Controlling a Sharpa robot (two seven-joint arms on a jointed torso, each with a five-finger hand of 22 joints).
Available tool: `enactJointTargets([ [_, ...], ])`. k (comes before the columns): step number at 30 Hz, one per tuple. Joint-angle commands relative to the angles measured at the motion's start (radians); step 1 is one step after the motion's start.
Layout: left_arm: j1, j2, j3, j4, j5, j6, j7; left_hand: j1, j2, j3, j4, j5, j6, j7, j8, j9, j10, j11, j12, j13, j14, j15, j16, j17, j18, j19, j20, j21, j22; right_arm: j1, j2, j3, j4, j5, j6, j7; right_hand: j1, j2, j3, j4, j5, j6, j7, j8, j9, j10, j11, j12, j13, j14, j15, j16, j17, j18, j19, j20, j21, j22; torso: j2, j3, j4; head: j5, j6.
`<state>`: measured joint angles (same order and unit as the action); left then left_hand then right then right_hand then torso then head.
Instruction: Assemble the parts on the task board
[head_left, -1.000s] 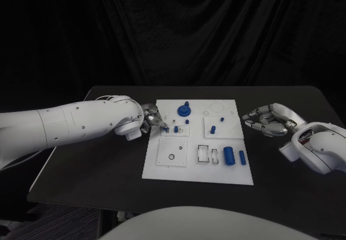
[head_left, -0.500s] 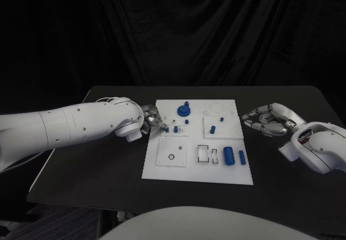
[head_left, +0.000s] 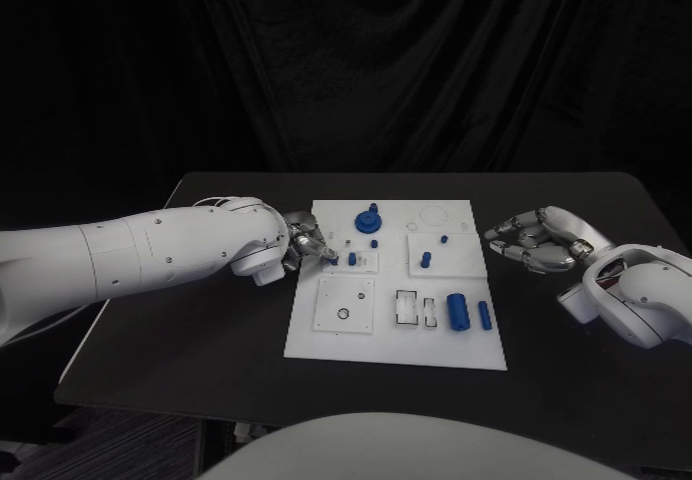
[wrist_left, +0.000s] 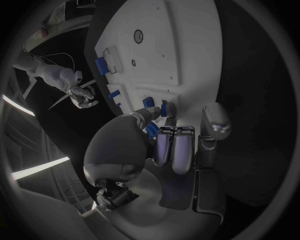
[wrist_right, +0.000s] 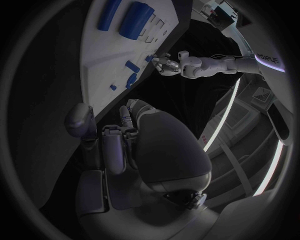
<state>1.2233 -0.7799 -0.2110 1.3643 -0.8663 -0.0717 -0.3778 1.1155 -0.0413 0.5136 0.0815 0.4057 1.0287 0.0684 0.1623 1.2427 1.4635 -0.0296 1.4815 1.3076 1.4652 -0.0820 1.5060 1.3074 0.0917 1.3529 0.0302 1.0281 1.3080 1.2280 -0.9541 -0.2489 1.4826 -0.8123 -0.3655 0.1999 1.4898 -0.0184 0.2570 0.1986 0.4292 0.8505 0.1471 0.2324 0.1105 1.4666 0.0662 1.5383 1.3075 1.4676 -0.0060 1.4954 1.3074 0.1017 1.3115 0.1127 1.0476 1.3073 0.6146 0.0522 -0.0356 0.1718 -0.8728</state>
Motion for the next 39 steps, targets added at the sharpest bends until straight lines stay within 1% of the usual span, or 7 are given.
enactJointTargets([
  [1, -0.003, -0.002, 0.0, 0.007, -0.001, 0.006, 0.005, 0.003, 0.011, 0.001, 0.007, 0.003, 0.03, -0.037, -0.001, 0.001, 0.026, -0.005, -0.005, 0.193, 0.049, -0.004, -0.005, 0.097, 0.018, -0.008, -0.003, -0.005, 0.116, -0.002, -0.001, 0.001, 0.001, 0.001, 0.001, -0.015, 0.007, 0.005, 0.004, 0.0, 0.006, 0.004, 0.005, 0.005, -0.001, 0.025, 0.004, -0.002, 0.187, 0.048, 0.008, -0.004, 0.122, 0.009, -0.006, -0.003, -0.002, 0.118, 0.001, 0.0004, 0.0011, -0.002, 0.0],
  [31, -0.005, -0.004, 0.0, 0.009, -0.001, 0.013, 0.011, 0.005, 0.011, 0.005, 0.004, 0.009, 0.029, -0.037, -0.001, 0.002, 0.024, -0.005, -0.007, 0.191, 0.048, -0.004, -0.006, 0.094, 0.019, -0.011, -0.003, -0.012, 0.114, -0.003, -0.002, 0.001, 0.003, 0.001, 0.006, -0.026, 0.006, 0.006, 0.007, -0.001, 0.007, 0.003, 0.005, 0.005, -0.002, 0.024, 0.004, -0.002, 0.186, 0.048, 0.007, -0.005, 0.121, 0.009, -0.007, -0.004, -0.003, 0.118, 0.003, -0.0006, 0.0008, 0.001, 0.0],
  [32, -0.005, -0.004, 0.0, 0.008, -0.001, 0.014, 0.011, 0.003, 0.012, 0.005, 0.005, 0.0, 0.029, -0.036, -0.001, 0.003, 0.023, -0.005, -0.007, 0.191, 0.047, -0.003, -0.007, 0.094, 0.019, -0.012, -0.002, -0.014, 0.114, -0.003, -0.002, 0.001, 0.003, 0.001, 0.006, -0.026, 0.006, 0.006, 0.007, -0.001, 0.007, 0.003, 0.005, 0.005, -0.002, 0.024, 0.004, -0.002, 0.186, 0.048, 0.007, -0.005, 0.121, 0.009, -0.007, -0.004, -0.003, 0.118, 0.003, -0.0005, 0.0009, 0.001, 0.0],
  [33, -0.005, -0.002, 0.0, 0.007, -0.001, 0.015, 0.012, -0.01, 0.016, -0.007, 0.017, -0.071, 0.026, -0.037, -0.003, 0.004, 0.022, -0.004, -0.009, 0.19, 0.046, -0.003, -0.008, 0.092, 0.018, -0.013, 0.0, -0.016, 0.114, -0.003, -0.001, 0.001, 0.003, 0.001, 0.006, -0.026, 0.006, 0.006, 0.007, -0.001, 0.007, 0.003, 0.005, 0.005, -0.002, 0.024, 0.004, -0.002, 0.186, 0.048, 0.007, -0.005, 0.121, 0.009, -0.007, -0.004, -0.003, 0.118, 0.003, -0.0005, 0.0008, 0.001, 0.0],
  [34, -0.005, -0.002, 0.0, 0.006, -0.001, 0.014, 0.012, -0.013, 0.017, -0.011, 0.02, -0.087, 0.025, -0.036, -0.004, 0.004, 0.022, -0.004, -0.009, 0.19, 0.046, -0.002, -0.008, 0.092, 0.019, -0.014, 0.0, -0.019, 0.113, -0.003, -0.001, 0.001, 0.002, 0.001, 0.007, -0.026, 0.006, 0.006, 0.007, -0.001, 0.007, 0.003, 0.005, 0.005, -0.002, 0.024, 0.004, -0.002, 0.186, 0.048, 0.007, -0.005, 0.121, 0.009, -0.007, -0.004, -0.003, 0.118, 0.003, -0.0003, 0.0008, 0.001, 0.0],
  [35, -0.005, 0.0, 0.0, 0.005, -0.001, 0.012, 0.011, -0.027, 0.02, -0.028, 0.035, -0.139, 0.024, -0.034, -0.007, 0.003, 0.021, -0.002, -0.009, 0.19, 0.046, 0.0, -0.008, 0.091, 0.019, -0.014, 0.001, -0.021, 0.113, -0.003, -0.001, 0.001, 0.002, 0.001, 0.007, -0.026, 0.006, 0.006, 0.008, -0.002, 0.008, 0.002, 0.005, 0.005, -0.002, 0.023, 0.004, -0.003, 0.184, 0.047, 0.007, -0.005, 0.12, 0.01, -0.007, -0.004, -0.005, 0.117, 0.003, -0.0003, 0.001, 0.001, 0.0],
  [39, -0.006, 0.004, 0.0, -0.001, -0.019, 0.014, -0.001, -0.14, 0.002, -0.147, 0.14, -0.268, 0.001, -0.017, -0.038, -0.024, 0.018, 0.012, -0.01, 0.188, 0.044, 0.011, -0.01, 0.086, 0.021, -0.02, 0.008, -0.039, 0.109, -0.003, -0.001, 0.001, 0.003, 0.001, 0.008, -0.026, 0.006, 0.006, 0.008, -0.002, 0.008, 0.002, 0.005, 0.005, -0.002, 0.023, 0.004, -0.003, 0.184, 0.047, 0.007, -0.005, 0.12, 0.01, -0.007, -0.004, -0.005, 0.117, 0.003, -0.0003, 0.0005, -0.001, 0.0],
])
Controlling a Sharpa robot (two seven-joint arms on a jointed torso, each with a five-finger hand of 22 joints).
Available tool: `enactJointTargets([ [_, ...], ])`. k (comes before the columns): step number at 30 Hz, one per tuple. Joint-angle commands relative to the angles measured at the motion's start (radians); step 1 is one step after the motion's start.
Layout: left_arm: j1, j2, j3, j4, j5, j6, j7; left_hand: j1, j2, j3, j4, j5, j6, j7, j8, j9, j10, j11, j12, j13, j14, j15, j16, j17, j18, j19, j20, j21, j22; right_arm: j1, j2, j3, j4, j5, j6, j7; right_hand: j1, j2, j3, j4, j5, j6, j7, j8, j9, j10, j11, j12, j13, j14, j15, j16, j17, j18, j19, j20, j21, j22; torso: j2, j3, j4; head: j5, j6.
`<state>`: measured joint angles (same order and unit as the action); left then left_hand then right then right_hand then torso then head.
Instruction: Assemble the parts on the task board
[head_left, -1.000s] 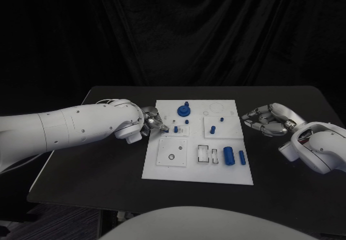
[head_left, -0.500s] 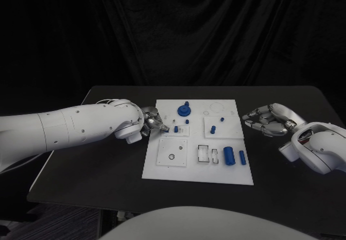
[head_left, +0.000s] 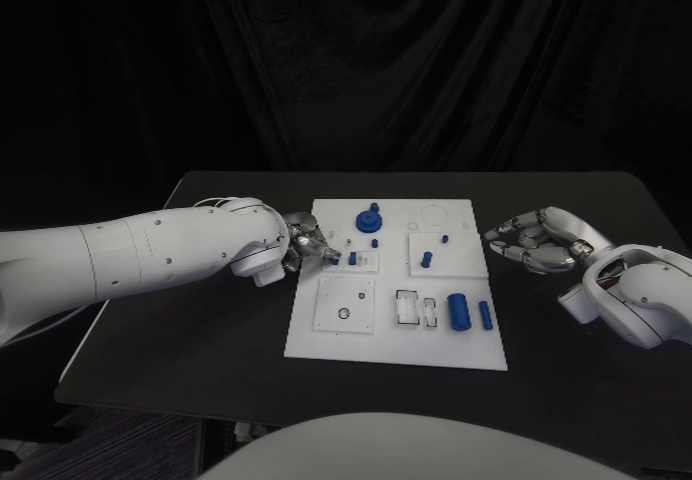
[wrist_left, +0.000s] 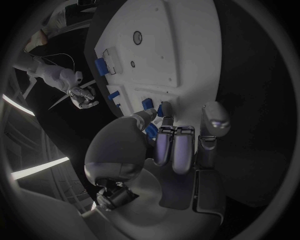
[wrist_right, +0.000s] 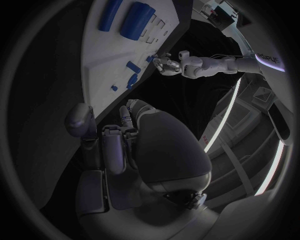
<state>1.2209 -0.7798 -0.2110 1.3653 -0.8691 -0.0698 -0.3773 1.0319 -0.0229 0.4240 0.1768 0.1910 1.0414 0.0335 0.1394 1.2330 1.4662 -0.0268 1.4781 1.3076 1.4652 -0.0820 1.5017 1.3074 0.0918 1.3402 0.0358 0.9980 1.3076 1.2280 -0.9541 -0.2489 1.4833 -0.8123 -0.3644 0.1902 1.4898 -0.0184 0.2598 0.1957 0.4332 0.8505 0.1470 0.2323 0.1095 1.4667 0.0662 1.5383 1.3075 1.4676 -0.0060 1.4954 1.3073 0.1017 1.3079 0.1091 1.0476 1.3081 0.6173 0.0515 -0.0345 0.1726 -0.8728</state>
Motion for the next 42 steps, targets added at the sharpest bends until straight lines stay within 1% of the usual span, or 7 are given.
enactJointTargets([
  [1, -0.004, 0.005, 0.0, -0.004, -0.021, 0.013, -0.004, -0.064, -0.015, -0.071, 0.052, -0.068, -0.012, 0.019, -0.018, -0.018, 0.015, 0.01, -0.007, 0.188, 0.043, 0.012, -0.007, 0.084, 0.021, -0.008, 0.004, -0.011, 0.109, -0.003, -0.001, 0.001, 0.002, 0.001, 0.007, -0.016, 0.006, 0.006, 0.005, 0.001, 0.004, 0.002, 0.005, 0.005, -0.001, 0.023, 0.004, -0.003, 0.184, 0.047, 0.007, -0.005, 0.12, 0.01, -0.004, 0.0, -0.005, 0.116, 0.001, 0.0004, -0.0005, -0.002, 0.0],
  [3, -0.005, 0.006, 0.0, -0.009, -0.028, 0.017, -0.009, -0.093, -0.011, -0.116, 0.082, -0.103, -0.016, 0.021, -0.027, -0.028, 0.013, 0.013, -0.008, 0.187, 0.042, 0.014, -0.008, 0.083, 0.023, -0.009, 0.007, -0.017, 0.108, -0.003, -0.001, 0.001, 0.002, 0.001, 0.007, -0.016, 0.006, 0.006, 0.005, 0.001, 0.004, 0.002, 0.005, 0.005, -0.001, 0.023, 0.004, -0.003, 0.184, 0.047, 0.007, -0.005, 0.12, 0.01, -0.004, 0.0, -0.005, 0.116, 0.0, 0.0003, -0.0004, -0.001, 0.0],
  [24, -0.012, 0.002, 0.0, -0.021, -0.039, -0.012, 0.009, -0.101, 0.032, -0.208, 0.112, -0.094, -0.02, 0.02, -0.005, -0.009, 0.023, 0.012, 0.005, 0.196, 0.049, 0.013, 0.001, 0.099, 0.021, 0.002, 0.008, -0.005, 0.113, -0.005, 0.0, 0.001, 0.001, 0.001, 0.012, -0.017, 0.007, 0.006, 0.006, 0.0, 0.004, 0.002, 0.005, 0.005, -0.002, 0.023, 0.004, -0.003, 0.185, 0.047, 0.007, -0.005, 0.12, 0.01, -0.004, 0.0, -0.004, 0.116, 0.0, -0.0001, 0.0007, 0.001, 0.0],
  [28, -0.013, -0.005, 0.0, -0.014, -0.043, -0.072, 0.08, -0.147, 0.062, -0.262, 0.117, -0.079, -0.029, 0.017, 0.022, 0.016, 0.026, 0.01, 0.009, 0.198, 0.051, 0.012, 0.004, 0.104, 0.02, 0.006, 0.007, 0.001, 0.115, -0.005, -0.001, 0.001, 0.001, 0.001, 0.011, -0.016, 0.007, 0.006, 0.006, 0.0, 0.004, 0.002, 0.005, 0.005, -0.002, 0.023, 0.004, -0.003, 0.185, 0.047, 0.007, -0.005, 0.12, 0.01, -0.004, 0.0, -0.004, 0.116, -0.001, 0.0001, 0.0002, 0.001, 0.0],
  [32, -0.013, -0.023, 0.0, 0.006, -0.154, -0.227, 0.201, -0.168, 0.079, -0.309, 0.116, -0.06, -0.037, 0.015, 0.047, 0.036, 0.029, 0.008, 0.012, 0.2, 0.055, 0.01, 0.009, 0.115, 0.016, 0.015, 0.005, 0.019, 0.12, -0.005, -0.003, 0.001, 0.001, 0.001, 0.011, -0.015, 0.006, 0.006, 0.008, -0.001, 0.004, 0.001, 0.005, 0.005, -0.002, 0.023, 0.005, -0.002, 0.185, 0.047, 0.007, -0.005, 0.12, 0.01, -0.004, 0.0, -0.005, 0.116, -0.001, -0.0007, -0.0004, 0.0, 0.0],
  [36, -0.011, -0.045, 0.0, 0.027, -0.263, -0.391, 0.315, -0.036, 0.047, -0.359, 0.111, -0.003, -0.076, 0.021, 0.049, 0.037, -0.019, 0.014, -0.042, 0.158, 0.041, 0.015, -0.006, 0.083, 0.018, 0.001, 0.008, 0.005, 0.117, -0.005, -0.005, 0.001, 0.003, 0.001, 0.006, -0.008, 0.006, 0.006, 0.008, -0.001, 0.005, 0.001, 0.005, 0.005, -0.002, 0.023, 0.005, -0.003, 0.184, 0.047, 0.008, -0.005, 0.12, 0.01, -0.004, 0.0, -0.005, 0.116, -0.001, -0.0004, 0.0003, -0.007, 0.0],
  [42, 0.016, -0.054, 0.0, 0.024, -0.317, -0.43, 0.469, 0.186, 0.05, -0.363, 0.086, 0.025, -0.19, 0.073, -0.046, -0.036, -0.18, 0.062, -0.192, 0.058, -0.055, 0.064, -0.067, -0.05, 0.04, -0.128, 0.046, -0.169, 0.08, -0.005, -0.008, 0.001, 0.01, 0.01, -0.018, 0.033, 0.006, 0.006, 0.012, -0.005, 0.011, 0.009, 0.003, 0.01, -0.001, 0.029, 0.003, 0.0, 0.19, 0.05, 0.007, -0.001, 0.126, 0.008, 0.002, 0.0, 0.007, 0.119, 0.001, -0.0008, 0.001, -0.013, 0.0],
])
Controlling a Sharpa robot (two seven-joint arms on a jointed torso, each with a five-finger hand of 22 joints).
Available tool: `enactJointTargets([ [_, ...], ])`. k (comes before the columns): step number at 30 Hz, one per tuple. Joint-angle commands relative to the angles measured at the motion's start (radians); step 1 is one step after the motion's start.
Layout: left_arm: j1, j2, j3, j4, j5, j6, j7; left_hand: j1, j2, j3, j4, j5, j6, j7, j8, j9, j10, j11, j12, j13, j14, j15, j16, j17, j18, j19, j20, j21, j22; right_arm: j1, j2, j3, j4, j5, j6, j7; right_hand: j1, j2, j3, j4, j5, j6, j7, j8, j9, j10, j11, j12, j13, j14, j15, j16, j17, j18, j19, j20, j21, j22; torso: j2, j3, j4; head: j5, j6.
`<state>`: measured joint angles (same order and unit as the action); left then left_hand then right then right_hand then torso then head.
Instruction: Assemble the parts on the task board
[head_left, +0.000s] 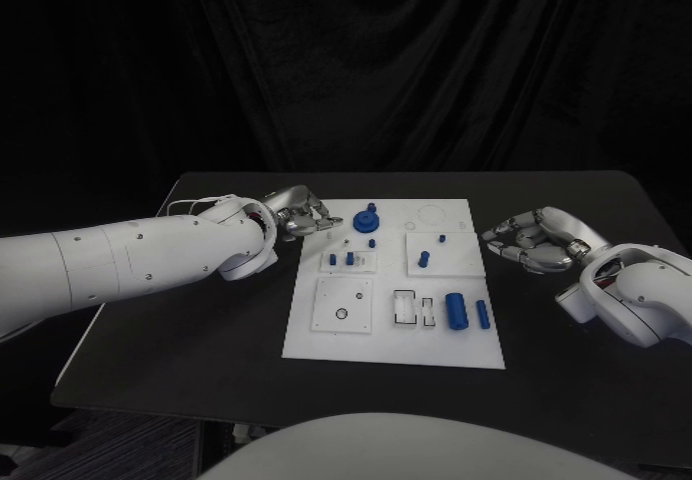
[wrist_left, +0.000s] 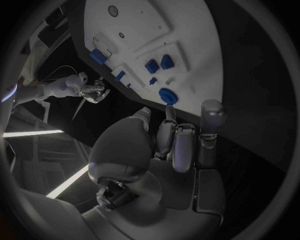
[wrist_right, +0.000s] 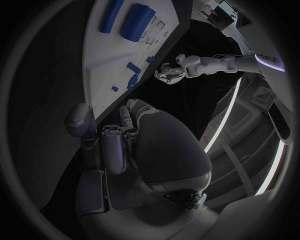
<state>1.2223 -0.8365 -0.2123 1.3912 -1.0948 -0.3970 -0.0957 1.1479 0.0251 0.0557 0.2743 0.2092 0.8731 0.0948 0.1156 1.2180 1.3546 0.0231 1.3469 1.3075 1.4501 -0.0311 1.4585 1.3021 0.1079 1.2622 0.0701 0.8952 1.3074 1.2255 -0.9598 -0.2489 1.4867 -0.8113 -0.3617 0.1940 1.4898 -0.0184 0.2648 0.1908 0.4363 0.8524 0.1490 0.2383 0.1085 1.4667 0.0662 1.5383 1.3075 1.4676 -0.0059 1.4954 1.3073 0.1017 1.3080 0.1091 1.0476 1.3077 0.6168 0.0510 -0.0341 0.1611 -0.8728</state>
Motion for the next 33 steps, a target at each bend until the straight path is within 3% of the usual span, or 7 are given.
enactJointTargets([
  [1, 0.02, 0.005, 0.002, -0.005, -0.096, -0.087, 0.209, 0.083, 0.004, 0.005, -0.008, 0.008, -0.026, 0.015, -0.028, -0.028, -0.082, 0.016, -0.071, 0.051, -0.049, 0.015, -0.027, -0.053, 0.024, -0.061, 0.016, -0.077, 0.079, -0.003, -0.003, 0.001, 0.008, 0.011, -0.024, 0.037, 0.006, 0.006, 0.009, -0.001, 0.01, 0.008, 0.001, 0.005, 0.0, 0.03, 0.003, 0.001, 0.191, 0.05, 0.007, -0.001, 0.127, 0.007, 0.004, -0.001, 0.011, 0.121, 0.002, -0.0006, 0.0005, -0.001, 0.0],
  [7, 0.035, 0.038, 0.002, -0.038, -0.112, 0.0, 0.29, 0.286, 0.024, 0.098, -0.065, 0.012, -0.13, 0.025, -0.052, -0.073, -0.594, 0.05, -0.547, -0.255, -0.324, 0.054, -0.166, -0.316, 0.051, -0.278, 0.048, -0.336, 0.03, -0.003, 0.005, 0.001, 0.003, 0.022, -0.029, 0.058, 0.003, 0.004, 0.014, -0.004, 0.028, 0.01, 0.0, 0.007, 0.0, 0.033, 0.002, 0.002, 0.193, 0.052, 0.006, 0.001, 0.13, 0.006, 0.007, -0.002, 0.017, 0.123, 0.002, -0.0018, -0.0017, -0.002, 0.0],
  [12, 0.031, 0.086, 0.001, -0.091, -0.171, 0.035, 0.339, 0.345, 0.008, 0.163, -0.089, 0.011, -0.157, 0.028, -0.05, -0.091, -0.724, 0.099, -0.688, -0.354, -0.48, 0.092, -0.255, -0.463, 0.047, -0.314, 0.073, -0.36, 0.026, -0.003, 0.004, 0.001, -0.002, 0.025, -0.028, 0.065, 0.003, 0.004, 0.015, -0.005, 0.032, 0.01, 0.001, 0.007, 0.0, 0.032, 0.002, 0.002, 0.193, 0.052, 0.005, 0.001, 0.129, 0.006, 0.006, -0.002, 0.017, 0.122, 0.0, -0.0003, -0.0026, -0.008, 0.0],
  [16, 0.009, 0.135, 0.001, -0.149, -0.274, 0.013, 0.38, 0.442, -0.009, 0.238, -0.176, -0.019, -0.149, 0.004, -0.046, -0.096, -0.737, 0.071, -0.775, -0.46, -0.435, 0.056, -0.245, -0.447, 0.06, -0.26, 0.056, -0.257, 0.045, -0.004, 0.002, 0.001, -0.003, 0.027, -0.026, 0.066, 0.003, 0.004, 0.015, -0.005, 0.032, 0.01, 0.001, 0.007, 0.0, 0.032, 0.002, 0.002, 0.193, 0.052, 0.005, 0.001, 0.129, 0.006, 0.006, -0.002, 0.017, 0.122, 0.003, 0.0012, -0.0008, -0.018, 0.0],
  [20, -0.005, 0.179, 0.002, -0.196, -0.352, 0.005, 0.393, 0.454, -0.048, 0.275, -0.21, -0.038, -0.134, -0.036, -0.053, -0.13, -0.731, 0.054, -0.839, -0.561, -0.312, 0.035, -0.199, -0.376, 0.027, -0.103, 0.035, -0.007, 0.09, -0.004, -0.001, 0.001, 0.0, 0.027, -0.023, 0.065, 0.002, 0.004, 0.016, -0.005, 0.034, 0.009, 0.001, 0.007, -0.001, 0.031, 0.002, 0.001, 0.192, 0.051, 0.005, 0.0, 0.128, 0.007, 0.005, -0.002, 0.014, 0.122, 0.005, 0.0006, -0.0005, -0.025, 0.0],
  [27, -0.012, 0.235, 0.002, -0.253, -0.402, 0.029, 0.387, 0.39, -0.109, 0.369, -0.207, -0.051, -0.143, -0.033, -0.055, -0.457, -0.674, 0.039, -0.963, -0.784, -0.114, 0.005, -0.106, -0.248, 0.021, 0.019, 0.009, 0.077, 0.089, -0.004, -0.002, 0.001, 0.002, 0.027, -0.016, 0.057, 0.002, 0.004, 0.016, -0.005, 0.034, 0.009, 0.001, 0.007, -0.001, 0.031, 0.002, 0.001, 0.192, 0.051, 0.005, 0.0, 0.128, 0.007, 0.005, -0.002, 0.014, 0.122, 0.007, -0.0013, 0.0026, -0.029, 0.0],
  [33, -0.013, 0.257, 0.002, -0.272, -0.44, 0.072, 0.377, 0.362, -0.12, 0.359, -0.198, -0.103, -0.082, -0.007, -0.054, -0.571, -0.669, 0.029, -1.023, -0.874, -0.091, -0.002, -0.101, -0.243, 0.018, 0.049, 0.004, 0.07, 0.083, -0.004, 0.0, 0.001, 0.002, 0.027, -0.01, 0.052, 0.001, 0.003, 0.017, -0.005, 0.036, 0.009, 0.001, 0.007, -0.001, 0.03, 0.002, 0.001, 0.191, 0.051, 0.005, 0.0, 0.127, 0.007, 0.004, -0.002, 0.013, 0.121, 0.009, -0.0022, -0.0032, -0.021, 0.0],
])
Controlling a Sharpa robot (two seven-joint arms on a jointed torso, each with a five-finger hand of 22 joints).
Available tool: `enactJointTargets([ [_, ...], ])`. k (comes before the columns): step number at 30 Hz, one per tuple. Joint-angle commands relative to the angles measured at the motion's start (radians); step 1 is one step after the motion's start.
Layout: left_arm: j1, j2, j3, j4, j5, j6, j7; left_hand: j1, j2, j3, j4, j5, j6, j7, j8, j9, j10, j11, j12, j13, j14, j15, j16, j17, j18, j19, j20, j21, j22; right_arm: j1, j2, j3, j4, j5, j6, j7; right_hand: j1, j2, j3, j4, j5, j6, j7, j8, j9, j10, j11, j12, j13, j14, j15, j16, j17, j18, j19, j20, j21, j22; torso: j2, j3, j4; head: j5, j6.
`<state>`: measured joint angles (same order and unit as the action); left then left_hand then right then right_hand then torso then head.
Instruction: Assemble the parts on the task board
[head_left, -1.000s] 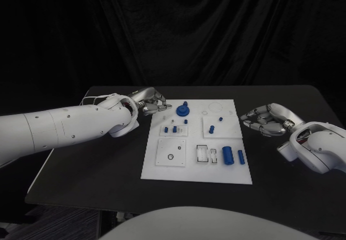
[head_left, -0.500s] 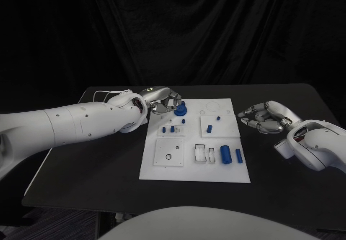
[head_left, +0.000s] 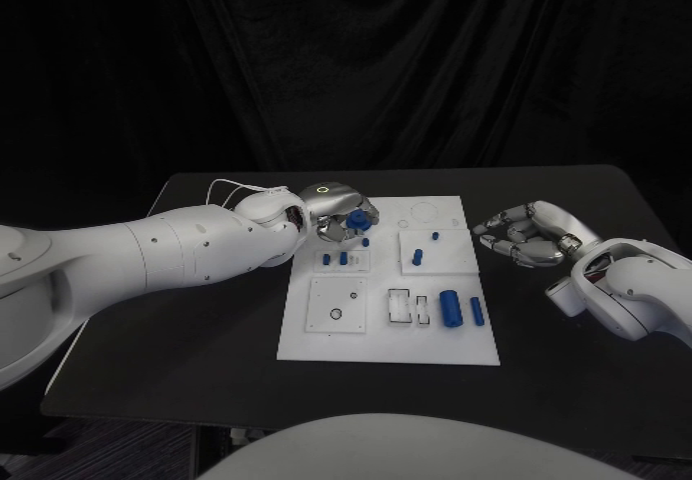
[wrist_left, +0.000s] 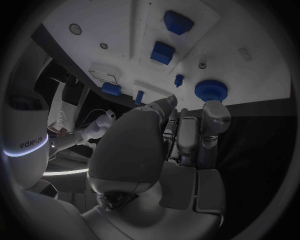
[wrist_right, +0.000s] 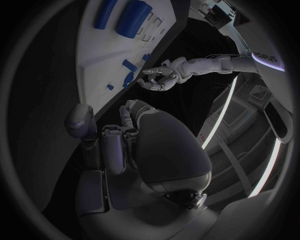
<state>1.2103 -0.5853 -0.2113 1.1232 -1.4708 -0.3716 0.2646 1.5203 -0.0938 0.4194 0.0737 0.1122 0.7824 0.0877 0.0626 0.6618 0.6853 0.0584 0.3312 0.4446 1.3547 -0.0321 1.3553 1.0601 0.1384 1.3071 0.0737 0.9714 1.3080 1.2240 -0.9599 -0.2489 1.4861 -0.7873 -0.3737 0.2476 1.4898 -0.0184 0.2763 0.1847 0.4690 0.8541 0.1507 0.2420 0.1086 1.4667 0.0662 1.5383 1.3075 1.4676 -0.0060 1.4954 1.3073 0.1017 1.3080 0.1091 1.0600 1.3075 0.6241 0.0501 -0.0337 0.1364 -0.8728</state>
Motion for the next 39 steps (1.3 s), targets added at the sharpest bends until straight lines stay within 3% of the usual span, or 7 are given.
enactJointTargets([
  [1, -0.001, 0.008, 0.001, -0.005, -0.07, 0.051, 0.015, -0.013, -0.002, -0.008, 0.004, -0.01, 0.008, -0.003, -0.001, -0.022, 0.001, -0.007, -0.009, -0.016, 0.003, -0.001, 0.001, -0.004, -0.012, 0.004, 0.0, -0.01, 0.081, -0.002, 0.0, 0.001, 0.003, 0.003, 0.002, -0.002, 0.001, 0.003, 0.005, 0.001, 0.004, 0.007, -0.001, 0.003, -0.001, 0.03, 0.002, 0.001, 0.191, 0.051, 0.005, 0.0, 0.127, 0.007, 0.004, -0.002, 0.001, 0.121, 0.003, -0.002, -0.004, 0.003, 0.0],
  [9, -0.006, 0.031, 0.001, -0.031, -0.092, 0.068, -0.007, -0.022, -0.007, -0.031, 0.008, -0.018, -0.012, -0.03, -0.001, -0.094, 0.022, -0.014, -0.025, -0.057, -0.009, -0.006, -0.012, -0.032, -0.009, 0.001, -0.005, -0.042, 0.073, -0.003, -0.001, 0.001, 0.003, 0.003, 0.005, -0.005, 0.001, 0.003, 0.005, 0.001, 0.004, 0.007, -0.001, 0.003, -0.001, 0.03, 0.002, 0.001, 0.191, 0.051, 0.005, 0.0, 0.127, 0.007, 0.004, -0.002, 0.001, 0.121, 0.006, -0.0023, -0.0067, 0.006, 0.0],
  [11, -0.008, 0.043, 0.001, -0.046, -0.094, 0.063, -0.013, -0.03, -0.008, -0.052, 0.011, -0.022, -0.003, -0.072, 0.0, -0.124, 0.019, 0.001, -0.035, -0.074, -0.024, 0.004, -0.025, -0.058, -0.008, -0.007, 0.002, -0.066, 0.067, -0.003, 0.0, 0.001, 0.002, 0.003, 0.007, -0.006, 0.001, 0.003, 0.006, 0.001, 0.005, 0.007, -0.001, 0.003, -0.001, 0.031, 0.002, 0.001, 0.192, 0.051, 0.005, 0.0, 0.128, 0.007, 0.004, -0.002, 0.001, 0.122, 0.006, -0.0024, -0.0052, 0.005, 0.0],
  [14, -0.01, 0.051, 0.001, -0.056, -0.095, 0.06, -0.018, -0.031, -0.005, -0.06, 0.011, -0.02, 0.011, -0.081, 0.004, -0.135, 0.028, 0.001, -0.033, -0.08, -0.023, 0.005, -0.025, -0.059, -0.008, -0.004, 0.004, -0.066, 0.068, -0.003, 0.001, 0.001, 0.001, 0.003, 0.009, -0.006, 0.001, 0.003, 0.006, 0.001, 0.005, 0.007, -0.001, 0.003, -0.001, 0.031, 0.002, 0.001, 0.192, 0.051, 0.005, 0.0, 0.128, 0.007, 0.004, -0.002, 0.001, 0.122, 0.006, -0.0022, -0.006, 0.005, 0.0],
  [27, -0.016, 0.066, 0.001, -0.084, -0.096, 0.079, -0.039, -0.027, 0.005, -0.068, 0.011, -0.005, 0.058, -0.077, 0.01, -0.16, 0.062, 0.0, -0.016, -0.084, -0.029, 0.006, -0.028, -0.069, -0.007, -0.005, 0.005, -0.08, 0.069, -0.004, 0.0, 0.001, 0.002, 0.003, 0.012, -0.01, 0.001, 0.003, 0.006, 0.001, 0.005, 0.007, -0.001, 0.003, -0.001, 0.031, 0.002, 0.001, 0.192, 0.051, 0.005, 0.0, 0.128, 0.007, 0.004, -0.002, 0.001, 0.122, 0.005, -0.0048, -0.0057, 0.002, 0.0],
  [29, -0.017, 0.067, 0.001, -0.086, -0.096, 0.082, -0.041, -0.026, 0.008, -0.07, 0.01, -0.003, 0.069, -0.074, 0.01, -0.165, 0.073, -0.001, -0.008, -0.08, -0.029, 0.005, -0.028, -0.07, -0.007, -0.004, 0.005, -0.082, 0.069, -0.004, 0.0, 0.001, 0.001, 0.003, 0.012, -0.011, 0.0, 0.004, 0.008, 0.0, 0.007, 0.007, -0.001, 0.003, -0.001, 0.03, 0.002, 0.001, 0.191, 0.05, 0.005, -0.001, 0.126, 0.007, 0.003, -0.002, -0.001, 0.121, 0.006, -0.0039, -0.0098, 0.006, 0.0],
  [39, -0.024, 0.065, 0.001, -0.091, -0.096, 0.1, -0.048, -0.029, 0.01, -0.076, 0.011, -0.005, 0.084, -0.066, 0.01, -0.173, 0.09, -0.003, 0.006, -0.071, -0.031, 0.004, -0.029, -0.072, -0.006, -0.005, 0.005, -0.092, 0.069, -0.004, -0.001, 0.001, 0.0, 0.003, 0.016, -0.016, 0.0, 0.004, 0.008, 0.0, 0.007, 0.007, -0.001, 0.003, -0.001, 0.03, 0.002, 0.001, 0.191, 0.05, 0.005, -0.001, 0.126, 0.007, 0.003, -0.002, -0.001, 0.121, 0.005, -0.0029, -0.007, 0.005, 0.0],
])
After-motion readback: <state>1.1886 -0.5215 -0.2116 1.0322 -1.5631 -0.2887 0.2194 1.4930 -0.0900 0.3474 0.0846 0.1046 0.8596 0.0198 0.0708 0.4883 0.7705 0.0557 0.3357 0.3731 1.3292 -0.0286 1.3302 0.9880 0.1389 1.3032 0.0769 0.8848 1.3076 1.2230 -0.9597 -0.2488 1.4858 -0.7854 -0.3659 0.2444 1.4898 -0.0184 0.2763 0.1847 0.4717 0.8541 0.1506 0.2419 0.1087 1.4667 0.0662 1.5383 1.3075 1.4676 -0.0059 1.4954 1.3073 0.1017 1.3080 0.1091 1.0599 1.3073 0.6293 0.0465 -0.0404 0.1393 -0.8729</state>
